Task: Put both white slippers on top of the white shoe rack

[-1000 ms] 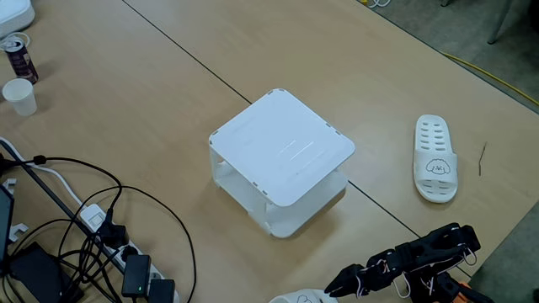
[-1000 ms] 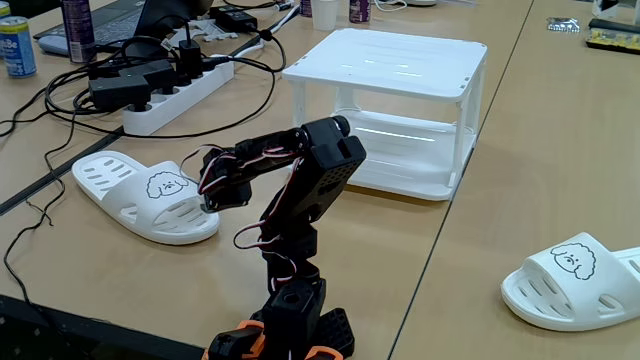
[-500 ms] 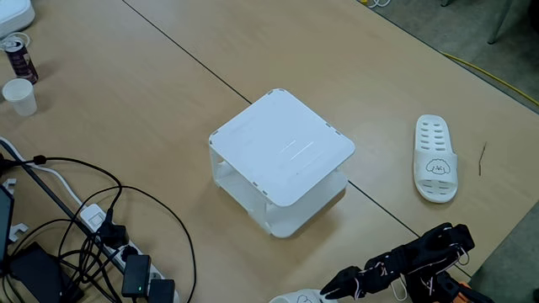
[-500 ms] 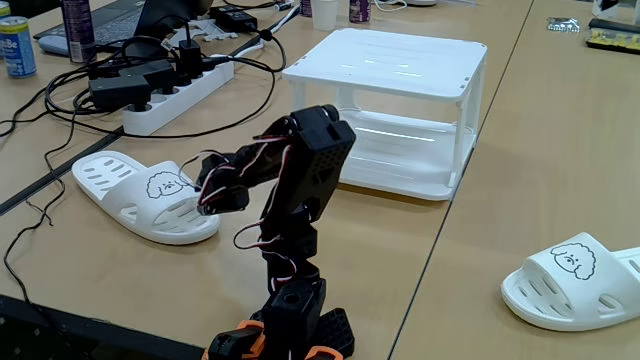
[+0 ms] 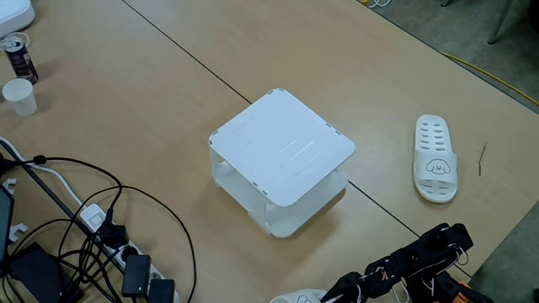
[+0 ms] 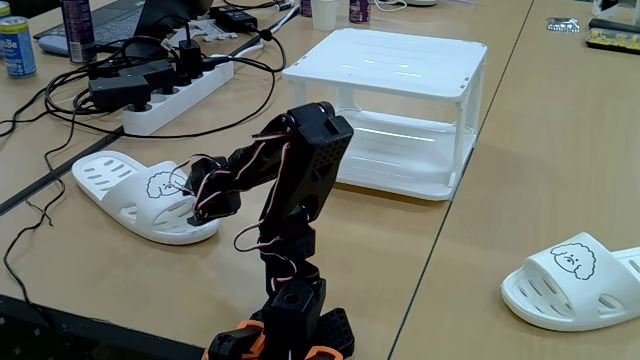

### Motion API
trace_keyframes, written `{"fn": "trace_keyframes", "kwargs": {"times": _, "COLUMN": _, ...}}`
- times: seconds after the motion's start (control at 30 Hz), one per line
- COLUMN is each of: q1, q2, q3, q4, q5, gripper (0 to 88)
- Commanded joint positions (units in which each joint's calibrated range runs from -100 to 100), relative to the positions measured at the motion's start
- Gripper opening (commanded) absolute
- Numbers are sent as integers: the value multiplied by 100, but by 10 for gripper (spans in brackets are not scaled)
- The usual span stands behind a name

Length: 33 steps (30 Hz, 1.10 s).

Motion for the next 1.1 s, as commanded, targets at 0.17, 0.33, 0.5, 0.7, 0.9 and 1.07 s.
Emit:
{"fn": "trace_keyframes", "kwargs": {"times": 0.17, "q1": 22, "q2": 1008, "q3": -657, "q4": -963, "q5": 37, "gripper": 153}}
{"fn": "trace_keyframes", "kwargs": {"times": 0.33, "q1": 14, "q2": 1580, "q3": -1154, "q4": -1256, "q5": 37, "gripper": 154}}
{"fn": "trace_keyframes", "kwargs": {"times": 0.5, "q1": 6, "q2": 1908, "q3": -1749, "q4": -1274, "q5": 37, "gripper": 207}}
{"fn": "trace_keyframes", "kwargs": {"times": 0.7, "q1": -11, "q2": 2060, "q3": -2074, "q4": -1274, "q5": 37, "gripper": 235}}
{"fn": "trace_keyframes", "kwargs": {"times": 0.9, "q1": -11, "q2": 2388, "q3": -2633, "q4": -1274, "q5": 37, "gripper": 237}}
{"fn": "trace_keyframes", "kwargs": {"times": 1.07, "q1": -19, "q2": 2514, "q3": -2741, "q4": -1274, "q5": 37, "gripper": 227}}
